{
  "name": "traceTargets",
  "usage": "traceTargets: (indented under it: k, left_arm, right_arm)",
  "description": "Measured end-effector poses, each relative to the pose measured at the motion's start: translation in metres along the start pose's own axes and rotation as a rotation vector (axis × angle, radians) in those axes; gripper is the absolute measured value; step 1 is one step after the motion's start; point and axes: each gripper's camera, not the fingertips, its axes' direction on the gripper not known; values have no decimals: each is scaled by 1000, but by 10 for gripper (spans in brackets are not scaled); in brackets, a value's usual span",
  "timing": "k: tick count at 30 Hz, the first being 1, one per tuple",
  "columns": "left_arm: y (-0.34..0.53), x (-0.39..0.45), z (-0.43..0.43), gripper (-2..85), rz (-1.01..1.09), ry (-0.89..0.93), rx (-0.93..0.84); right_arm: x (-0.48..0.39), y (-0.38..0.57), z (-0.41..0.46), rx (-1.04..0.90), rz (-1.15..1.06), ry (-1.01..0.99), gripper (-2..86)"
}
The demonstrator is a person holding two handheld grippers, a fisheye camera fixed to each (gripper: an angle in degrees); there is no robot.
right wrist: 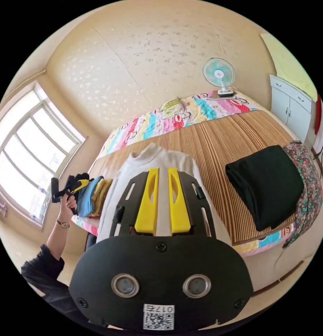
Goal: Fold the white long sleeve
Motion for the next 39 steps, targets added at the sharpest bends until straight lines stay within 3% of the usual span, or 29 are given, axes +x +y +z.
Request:
traceTargets:
  k: [4,9,13,14,17,20,22,24,28,34,39]
  left_arm:
    - [95,-18,74,96,25,54,-124]
    - [196,11,112,93,107,160,-148]
    - [248,42,153,46,232,-69,-262]
    - [253,43,153,39,239,-95,-243]
    - [262,42,144,22,169,-65,-228]
    - [277,41,105,63,114,-38,-143]
    - [299,44,54,100,99,-118,22]
    - [313,41,24,108,53,-195,82]
    - [322,5,-29,114,-83,-265,137]
    - [305,-81,-12,107,-205,-281,-122]
    - [309,-84,5,33,-161,-232,-202]
  right_arm:
    - [-15,101,75,-131,-166,13,55]
    - [-26,221,129,-222,-189,-20,76]
    - [-41,285,170,-386,-243,106,80]
    - [-51,297,161,-283,-291,132,76]
    - [-79,304,165,-329,-370,272,56]
    - [-93,300,161,-405,-373,274,41]
    - [-88,299,153,-428,-335,199,36]
    - [-82,299,145,-439,-291,143,33]
    - [-106,299,139,-449,-312,223,26]
    - [-189,311,129,-305,-597,267,12]
    - [-196,315,142,-376,-497,42,13]
